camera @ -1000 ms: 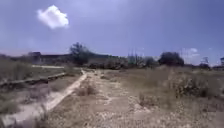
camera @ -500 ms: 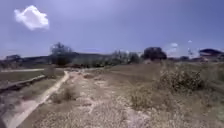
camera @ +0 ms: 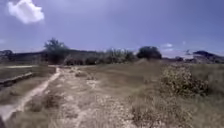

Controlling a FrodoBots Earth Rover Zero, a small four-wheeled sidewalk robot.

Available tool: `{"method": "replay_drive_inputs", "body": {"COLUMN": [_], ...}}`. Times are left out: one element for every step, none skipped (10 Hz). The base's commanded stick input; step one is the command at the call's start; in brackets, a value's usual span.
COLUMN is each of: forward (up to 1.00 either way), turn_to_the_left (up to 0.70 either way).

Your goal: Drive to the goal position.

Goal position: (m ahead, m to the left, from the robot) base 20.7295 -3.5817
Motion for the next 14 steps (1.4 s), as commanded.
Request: {"method": "replay_drive_inputs", "body": {"forward": [0.7,0.7,0.7,0.7,0.7,0.7,0.7,0.7,0.7,0.7,0.7,0.7,0.7,0.7], "turn_to_the_left": [0.0,0.0,0.0,0.0,0.04,0.17,0.27,0.27,0.27,0.2,0.04,0.03,0.07,0.11]}}
